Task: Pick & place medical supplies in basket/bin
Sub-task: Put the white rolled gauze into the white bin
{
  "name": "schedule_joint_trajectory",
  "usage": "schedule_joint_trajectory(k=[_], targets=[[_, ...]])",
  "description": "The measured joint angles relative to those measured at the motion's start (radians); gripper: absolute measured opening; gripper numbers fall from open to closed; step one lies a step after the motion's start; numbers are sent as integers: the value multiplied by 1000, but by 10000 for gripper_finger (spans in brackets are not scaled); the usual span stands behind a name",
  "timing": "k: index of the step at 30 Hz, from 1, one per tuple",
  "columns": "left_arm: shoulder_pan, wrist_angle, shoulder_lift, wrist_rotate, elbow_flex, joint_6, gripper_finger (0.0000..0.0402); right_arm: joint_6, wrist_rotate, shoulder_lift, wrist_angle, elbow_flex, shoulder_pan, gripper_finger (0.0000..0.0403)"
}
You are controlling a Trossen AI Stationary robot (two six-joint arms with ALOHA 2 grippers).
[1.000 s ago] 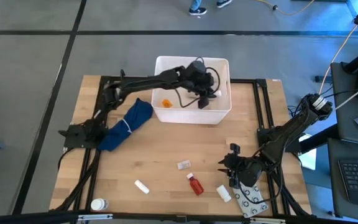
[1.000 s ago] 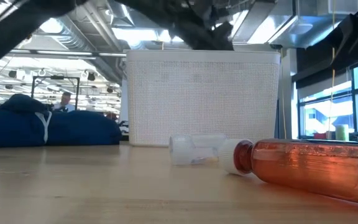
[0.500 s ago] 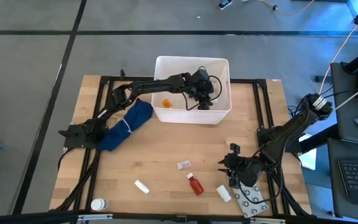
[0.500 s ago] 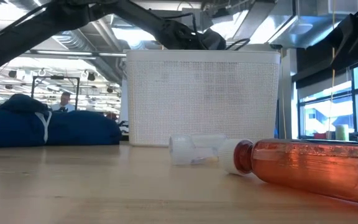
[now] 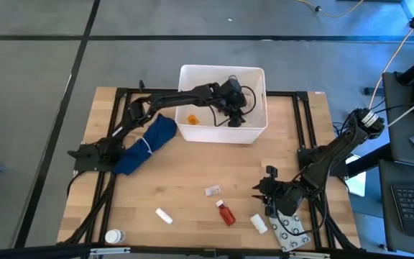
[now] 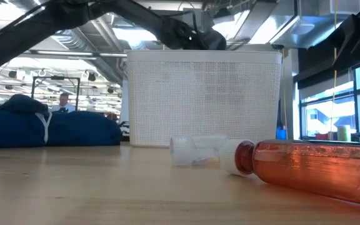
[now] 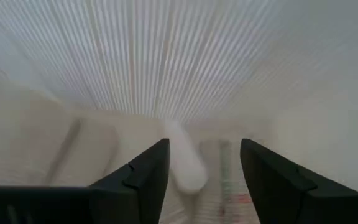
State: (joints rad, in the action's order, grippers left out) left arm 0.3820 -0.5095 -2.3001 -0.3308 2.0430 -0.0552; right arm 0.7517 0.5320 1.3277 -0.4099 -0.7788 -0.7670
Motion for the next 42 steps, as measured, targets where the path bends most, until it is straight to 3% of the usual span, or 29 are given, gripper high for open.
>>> schedule_joint_trajectory(k=[6, 14, 19, 23, 27, 33, 42], targets=[[-29, -86, 223, 11, 4, -170, 175, 0, 0, 0, -5, 0, 0, 139], [-191, -492, 483, 87, 5, -281, 166, 2, 0, 0, -5, 0, 0, 139], [-339, -802, 491, 195, -60, -136, 175, 4, 0, 0, 0, 0, 0, 139], [-465, -897, 494, 247, -195, 14, 179, 4, 0, 0, 3, 0, 0, 139], [-589, -869, 493, 255, -367, 134, 180, 5, 0, 0, 8, 0, 0, 139], [-768, -656, 492, 251, -608, 296, 180, 6, 0, 0, 40, 0, 0, 139], [-979, -397, 492, 298, -785, 448, 180, 58, 42, 0, 93, -1, 1, 139]])
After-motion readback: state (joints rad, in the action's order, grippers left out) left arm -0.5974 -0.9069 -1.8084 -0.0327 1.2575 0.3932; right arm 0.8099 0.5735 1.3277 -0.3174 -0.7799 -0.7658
